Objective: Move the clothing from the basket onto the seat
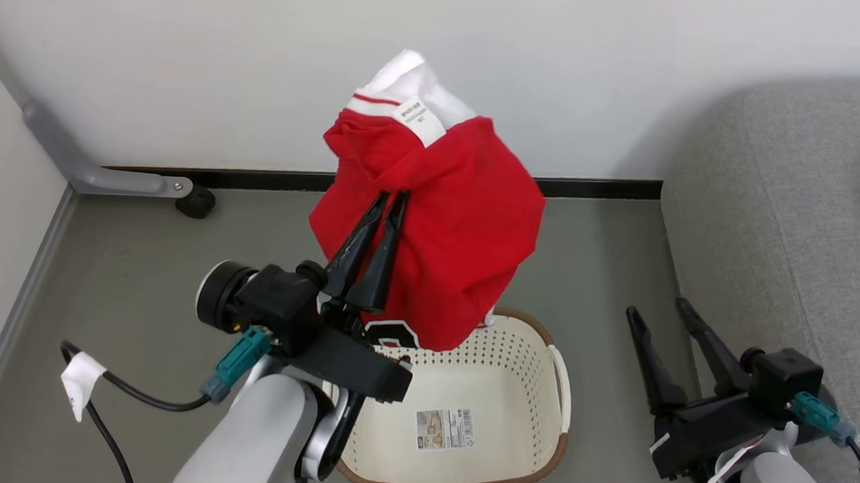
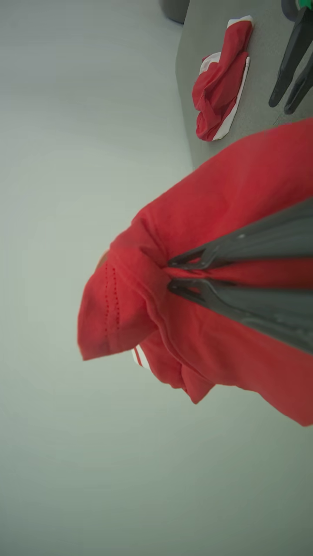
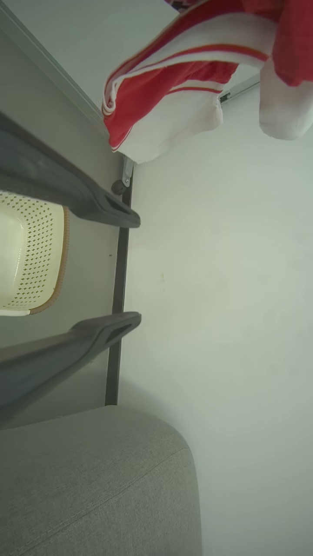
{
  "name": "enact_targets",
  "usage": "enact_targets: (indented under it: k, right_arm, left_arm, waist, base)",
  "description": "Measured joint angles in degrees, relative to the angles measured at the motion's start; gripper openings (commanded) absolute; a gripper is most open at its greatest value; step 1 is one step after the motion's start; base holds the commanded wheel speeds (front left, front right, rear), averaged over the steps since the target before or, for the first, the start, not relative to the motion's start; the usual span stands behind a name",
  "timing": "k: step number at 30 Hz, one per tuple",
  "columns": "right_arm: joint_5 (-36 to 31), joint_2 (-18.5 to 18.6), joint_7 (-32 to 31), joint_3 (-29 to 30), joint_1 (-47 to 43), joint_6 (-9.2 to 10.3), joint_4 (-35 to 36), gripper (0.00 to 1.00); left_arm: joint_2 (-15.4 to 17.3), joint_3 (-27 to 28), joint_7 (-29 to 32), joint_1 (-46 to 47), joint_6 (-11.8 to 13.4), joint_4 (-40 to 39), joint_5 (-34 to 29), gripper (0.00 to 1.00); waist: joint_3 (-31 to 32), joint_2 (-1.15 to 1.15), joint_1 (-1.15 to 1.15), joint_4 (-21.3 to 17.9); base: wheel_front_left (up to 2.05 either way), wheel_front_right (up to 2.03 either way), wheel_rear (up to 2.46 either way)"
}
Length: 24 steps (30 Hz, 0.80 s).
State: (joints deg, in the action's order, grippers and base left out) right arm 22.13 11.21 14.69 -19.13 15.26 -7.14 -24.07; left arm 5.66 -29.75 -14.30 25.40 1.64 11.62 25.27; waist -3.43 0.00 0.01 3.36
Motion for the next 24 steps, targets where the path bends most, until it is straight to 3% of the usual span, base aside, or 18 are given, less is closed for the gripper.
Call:
enact_targets:
  k: [15,24]
  right_arm:
    - [-0.99,-0.63,0.0,-0.76,-0.34,0.0,0.05,1.0]
    - [-0.94,-0.44,0.01,-7.61,0.96,0.0,5.38,1.0]
  left_arm:
    - [1.57,0.4,0.0,-0.01,-0.04,-4.52,-1.79,0.0]
    - [1.44,0.36,0.0,-0.02,0.13,-5.03,-2.11,0.0]
  waist:
    - [-0.32,0.0,0.0,-0.05]
    - [-0.86,0.0,0.0,-0.24]
  base:
    - [0.0,0.0,0.0]
    - [0.0,0.0,0.0]
